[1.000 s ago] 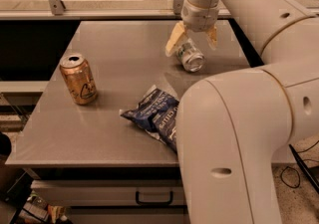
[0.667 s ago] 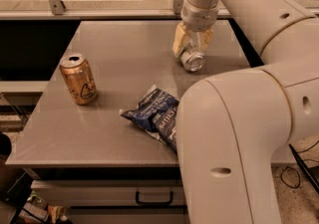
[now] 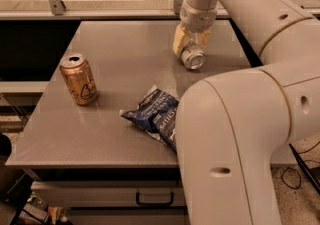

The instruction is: Place 7up can upright

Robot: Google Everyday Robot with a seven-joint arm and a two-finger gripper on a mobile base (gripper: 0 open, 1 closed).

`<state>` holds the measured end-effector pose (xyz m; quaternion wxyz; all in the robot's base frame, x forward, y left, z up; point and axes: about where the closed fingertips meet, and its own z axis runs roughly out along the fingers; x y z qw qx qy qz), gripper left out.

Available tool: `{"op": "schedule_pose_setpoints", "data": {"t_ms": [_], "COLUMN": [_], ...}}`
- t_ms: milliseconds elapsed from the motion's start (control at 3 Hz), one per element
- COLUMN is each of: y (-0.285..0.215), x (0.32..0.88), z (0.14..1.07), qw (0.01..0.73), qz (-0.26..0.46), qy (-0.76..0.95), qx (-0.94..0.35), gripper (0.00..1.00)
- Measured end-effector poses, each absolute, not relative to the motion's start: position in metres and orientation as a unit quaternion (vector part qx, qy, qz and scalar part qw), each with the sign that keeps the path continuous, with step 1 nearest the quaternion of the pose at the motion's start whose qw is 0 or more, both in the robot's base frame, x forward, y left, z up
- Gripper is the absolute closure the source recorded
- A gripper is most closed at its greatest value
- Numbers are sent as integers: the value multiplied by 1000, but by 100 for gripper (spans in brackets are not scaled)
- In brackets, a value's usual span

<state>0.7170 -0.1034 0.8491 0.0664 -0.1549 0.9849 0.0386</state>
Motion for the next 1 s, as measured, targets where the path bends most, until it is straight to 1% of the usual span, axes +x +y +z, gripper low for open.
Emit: {"op": "schedule_pose_setpoints", "data": {"t_ms": [333, 667, 1000], "y": [-102, -102, -106], "x": [720, 720, 725], "z": [847, 848, 866], "qw": [70, 70, 98], "qz": [40, 40, 40], "qy": [985, 985, 981], "qx": [-155, -155, -162], "gripper": [100, 100, 100]}}
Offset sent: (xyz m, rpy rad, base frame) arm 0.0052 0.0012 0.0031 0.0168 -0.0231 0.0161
